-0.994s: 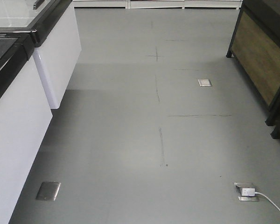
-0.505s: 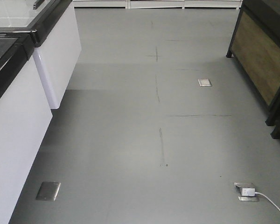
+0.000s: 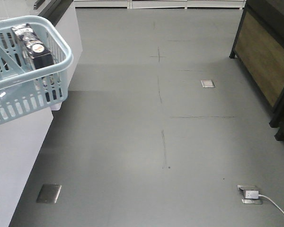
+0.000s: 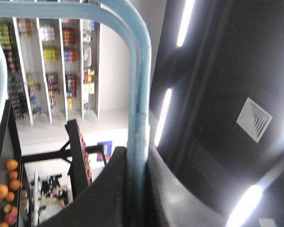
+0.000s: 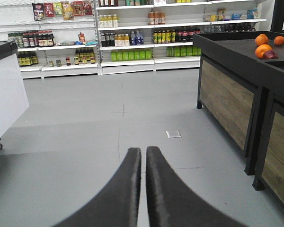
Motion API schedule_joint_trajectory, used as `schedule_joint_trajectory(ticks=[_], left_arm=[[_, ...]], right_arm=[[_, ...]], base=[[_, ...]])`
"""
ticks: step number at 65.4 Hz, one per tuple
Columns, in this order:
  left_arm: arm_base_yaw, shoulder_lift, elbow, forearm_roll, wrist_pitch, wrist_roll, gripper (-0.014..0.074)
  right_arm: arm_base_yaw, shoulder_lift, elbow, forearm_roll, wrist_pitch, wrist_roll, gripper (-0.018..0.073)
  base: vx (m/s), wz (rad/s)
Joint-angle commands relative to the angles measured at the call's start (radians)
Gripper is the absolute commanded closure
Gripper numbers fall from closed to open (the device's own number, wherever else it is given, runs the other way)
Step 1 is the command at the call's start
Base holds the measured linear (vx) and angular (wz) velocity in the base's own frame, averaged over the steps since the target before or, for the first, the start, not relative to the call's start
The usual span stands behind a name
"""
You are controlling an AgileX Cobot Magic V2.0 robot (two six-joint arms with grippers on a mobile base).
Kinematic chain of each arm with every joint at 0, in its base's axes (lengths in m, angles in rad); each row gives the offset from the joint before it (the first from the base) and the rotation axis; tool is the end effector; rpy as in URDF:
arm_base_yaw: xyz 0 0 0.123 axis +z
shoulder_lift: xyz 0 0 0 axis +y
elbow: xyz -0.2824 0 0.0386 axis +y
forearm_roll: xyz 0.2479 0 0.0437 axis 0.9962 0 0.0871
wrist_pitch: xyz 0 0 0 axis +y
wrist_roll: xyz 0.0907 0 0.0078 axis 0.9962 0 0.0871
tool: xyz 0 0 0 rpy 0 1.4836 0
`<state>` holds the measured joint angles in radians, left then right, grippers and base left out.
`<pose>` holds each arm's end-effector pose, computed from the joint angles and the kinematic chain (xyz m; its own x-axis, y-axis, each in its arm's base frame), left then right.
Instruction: Left arm holds basket, right arm returns cookies
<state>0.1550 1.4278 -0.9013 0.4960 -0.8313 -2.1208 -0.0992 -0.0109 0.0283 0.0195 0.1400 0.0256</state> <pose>0.3161 0.0170 0.3486 -0.2440 -0.9667 0.0774 0.2751 -0.1455 -0.9503 0.0564 -0.0054 0.1914 -0.0654 0.0516 -0.9965 0.0994 0.9940 0.0450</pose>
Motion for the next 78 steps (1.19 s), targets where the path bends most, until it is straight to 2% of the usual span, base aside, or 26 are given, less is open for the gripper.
schedule_joint_trajectory(ticks=[1, 19, 29, 35, 53, 58, 62, 72, 78], left_arm=[[-0.058, -0.035, -0.038, 0.024, -0.145, -0.039, 0.0599], [-0.219, -0.035, -0.035, 0.046, -0.196, -0.039, 0.0599], [-0.295, -0.035, -0.035, 0.098, -0.196, -0.039, 0.0599], [-0.331, -0.035, -0.032, 0.132, -0.192, -0.039, 0.0599], [-0.43, -0.035, 0.1, 0.131, -0.172, -0.039, 0.0599], [-0.448, -0.035, 0.147, 0.118, -0.175, -0.039, 0.0599], [-0.459, -0.035, 0.192, 0.078, -0.194, -0.039, 0.0599], [-0.465, -0.035, 0.29, -0.012, -0.294, -0.038, 0.0599], [-0.465, -0.038, 0.329, -0.027, -0.365, -0.038, 0.0599]], right_arm=[[-0.006, -0.012, 0.018, -0.007, -0.074, -0.005, 0.0565], [-0.006, -0.012, 0.018, -0.007, -0.074, -0.005, 0.0565], [-0.006, -0.012, 0.018, -0.007, -0.074, -0.005, 0.0565], [-0.006, -0.012, 0.018, -0.007, -0.074, -0.005, 0.0565], [-0.006, -0.012, 0.018, -0.007, -0.074, -0.005, 0.0565], [-0.006, -0.012, 0.018, -0.007, -0.074, -0.005, 0.0565], [-0.006, -0.012, 0.018, -0.007, -0.074, -0.005, 0.0565], [-0.006, -0.012, 0.018, -0.007, -0.074, -0.005, 0.0565], [-0.006, -0.012, 0.018, -0.007, -0.074, -0.005, 0.0565]], base=[[0.0, 0.0], [0.0, 0.0], [0.0, 0.0], [0.0, 0.0], [0.0, 0.0], [0.0, 0.0], [0.0, 0.0], [0.0, 0.0], [0.0, 0.0]])
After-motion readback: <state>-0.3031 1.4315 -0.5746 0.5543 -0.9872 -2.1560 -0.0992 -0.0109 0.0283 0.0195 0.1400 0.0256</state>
